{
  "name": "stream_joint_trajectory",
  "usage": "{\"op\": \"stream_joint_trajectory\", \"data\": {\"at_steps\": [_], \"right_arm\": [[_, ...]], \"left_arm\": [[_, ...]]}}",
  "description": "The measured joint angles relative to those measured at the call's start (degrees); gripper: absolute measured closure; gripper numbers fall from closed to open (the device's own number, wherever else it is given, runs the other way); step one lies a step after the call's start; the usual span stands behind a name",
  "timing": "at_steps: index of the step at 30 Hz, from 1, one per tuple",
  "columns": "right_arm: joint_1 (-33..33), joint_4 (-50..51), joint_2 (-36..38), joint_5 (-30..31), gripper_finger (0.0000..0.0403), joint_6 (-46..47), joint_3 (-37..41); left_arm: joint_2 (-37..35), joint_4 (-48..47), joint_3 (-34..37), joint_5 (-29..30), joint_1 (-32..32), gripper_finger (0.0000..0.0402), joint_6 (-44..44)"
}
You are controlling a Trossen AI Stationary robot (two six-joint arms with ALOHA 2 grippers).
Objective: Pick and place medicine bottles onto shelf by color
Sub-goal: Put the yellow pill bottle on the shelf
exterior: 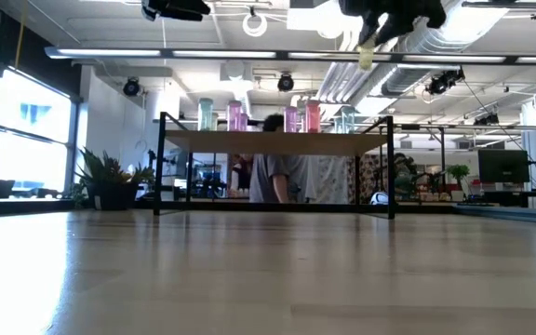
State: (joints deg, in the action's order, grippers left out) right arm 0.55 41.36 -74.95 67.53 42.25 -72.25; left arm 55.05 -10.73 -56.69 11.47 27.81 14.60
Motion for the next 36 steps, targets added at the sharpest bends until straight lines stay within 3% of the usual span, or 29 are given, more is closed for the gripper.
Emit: {"op": "stream_joint_trajectory", "data": {"at_steps": [4,12,28,36], "right_arm": [[-1.9,7.9,-2.6,2.4,0.0299,11.3,0.0],[-3.2,12.1,-9.3,2.5,0.0299,18.8,0.0],[-2.8,9.5,-20.1,7.8,0.0299,23.4,0.0],[-2.4,9.8,-23.5,9.0,0.0299,21.4,0.0]], "left_arm": [[0.0,-0.2,0.0,-2.1,1.6,0.0165,-0.9],[0.0,0.3,0.0,-5.3,3.0,0.0165,-2.6],[0.0,0.2,0.0,-5.2,3.0,0.0165,-3.9],[0.0,-0.2,0.0,-5.1,3.0,0.0165,-3.9]]}}
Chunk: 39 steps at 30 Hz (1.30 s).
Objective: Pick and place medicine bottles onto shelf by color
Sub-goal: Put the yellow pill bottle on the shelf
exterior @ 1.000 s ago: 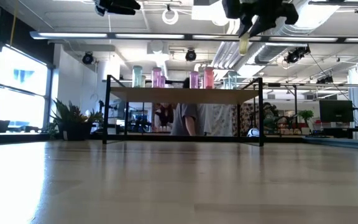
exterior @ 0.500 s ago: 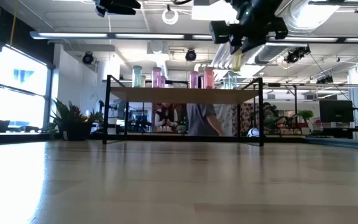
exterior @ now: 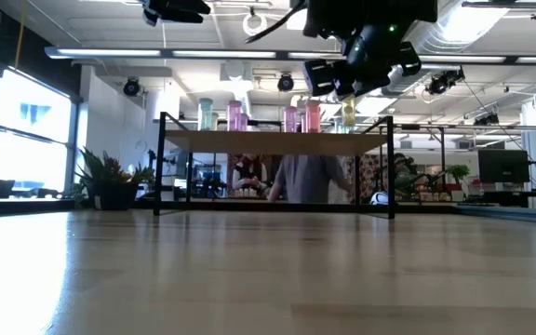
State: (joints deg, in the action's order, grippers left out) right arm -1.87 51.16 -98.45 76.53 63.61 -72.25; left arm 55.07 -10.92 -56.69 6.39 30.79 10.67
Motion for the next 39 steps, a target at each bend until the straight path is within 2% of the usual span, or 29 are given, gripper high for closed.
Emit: {"op": "stream_joint_trajectory", "data": {"at_steps": [9,16,21,33,39], "right_arm": [[0.0,0.7,-0.9,0.0,0.0299,-0.9,0.0],[0.4,0.8,-0.9,-1.4,0.0299,-0.5,0.0],[0.9,0.7,-0.9,-3.0,0.0299,0.6,0.0],[3.5,-0.2,-0.9,-2.6,0.0299,0.8,0.0],[2.2,-3.3,-0.3,-3.7,0.0299,0.9,0.0]], "left_arm": [[0.0,0.0,0.0,0.3,0.0,0.0165,1.5],[0.1,0.4,0.0,3.4,0.0,0.0165,3.4],[0.1,0.8,0.0,3.4,0.0,0.0165,2.4],[0.1,0.8,0.0,3.4,0.0,0.0165,3.0],[0.1,0.7,0.0,3.4,0.0,0.0165,3.0]]}}
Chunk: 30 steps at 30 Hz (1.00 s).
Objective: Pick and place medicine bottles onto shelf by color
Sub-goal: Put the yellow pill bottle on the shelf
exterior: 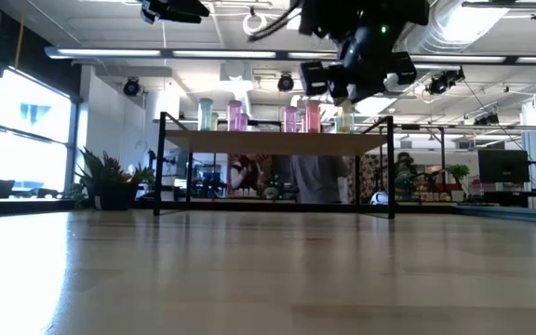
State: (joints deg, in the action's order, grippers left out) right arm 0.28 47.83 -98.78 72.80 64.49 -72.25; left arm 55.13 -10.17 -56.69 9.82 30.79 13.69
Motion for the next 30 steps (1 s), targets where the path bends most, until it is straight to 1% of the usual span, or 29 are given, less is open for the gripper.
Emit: {"op": "stream_joint_trajectory", "data": {"at_steps": [3,10,14,17,20,22,25,27,30], "right_arm": [[-0.9,-3.4,1.7,-0.8,0.0299,-0.7,0.0],[-1.2,-8.8,7.1,0.0,0.0299,-9.0,0.0],[-1.2,-12.7,9.9,2.1,0.0299,-13.2,0.0],[-1.2,-18.9,11.9,2.2,0.0299,-20.7,0.0],[-0.9,-26.7,13.1,1.7,0.0299,-30.5,0.0],[-0.4,-31.7,13.8,0.0,0.0299,-36.1,0.0],[1.0,-36.4,14.5,-4.0,0.0299,-41.1,0.0],[2.2,-37.4,15.0,-7.1,0.0299,-42.7,0.0],[4.6,-38.7,15.8,-13.6,0.0299,-43.7,0.0]], "left_arm": [[0.0,0.0,0.0,0.0,0.0,0.0165,0.0],[0.0,-0.2,0.0,0.0,0.0,0.0165,0.0],[0.0,-0.3,0.0,-0.2,0.1,0.0165,0.0],[0.6,-0.3,0.0,-0.6,0.3,0.0165,-0.1],[1.7,-0.6,0.0,-3.4,0.7,0.0165,-1.2],[2.6,-0.4,0.0,-6.0,1.1,0.0165,-2.9],[4.5,0.3,0.0,-9.0,1.7,0.0165,-4.4],[5.8,1.0,0.0,-10.5,2.2,0.0165,-4.8],[7.8,2.7,0.0,-12.5,2.9,0.0165,-6.3]]}}
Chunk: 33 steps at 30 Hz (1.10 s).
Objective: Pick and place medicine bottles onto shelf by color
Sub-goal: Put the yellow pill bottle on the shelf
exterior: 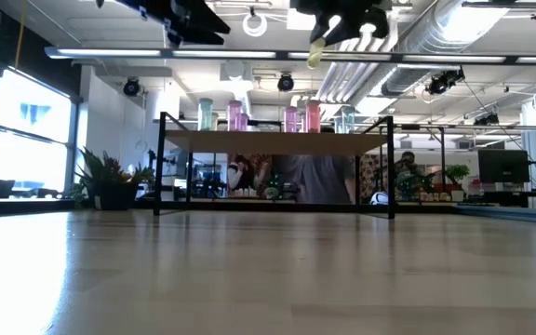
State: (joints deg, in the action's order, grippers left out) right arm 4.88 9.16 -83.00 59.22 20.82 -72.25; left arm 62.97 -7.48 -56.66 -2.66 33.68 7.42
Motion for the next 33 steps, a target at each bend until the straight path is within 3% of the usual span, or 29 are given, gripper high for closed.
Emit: {"op": "stream_joint_trajectory", "data": {"at_steps": [8,22,27,33], "right_arm": [[6.3,-10.2,0.0,-23.2,0.0299,-5.9,0.0],[11.2,-19.5,-0.1,-49.4,0.0299,-13.0,0.0],[12.0,-19.8,-0.3,-55.6,0.0299,-12.9,0.0],[12.0,-20.2,-0.3,-56.3,0.0299,-11.8,0.0]], "left_arm": [[5.0,6.8,0.0,-10.9,1.7,0.0165,-10.4],[12.5,20.4,0.0,-21.8,2.1,0.0165,-22.4],[14.2,24.5,0.0,-22.8,3.2,0.0165,-26.2],[14.6,25.8,0.0,-24.1,4.2,0.0165,-27.3]]}}
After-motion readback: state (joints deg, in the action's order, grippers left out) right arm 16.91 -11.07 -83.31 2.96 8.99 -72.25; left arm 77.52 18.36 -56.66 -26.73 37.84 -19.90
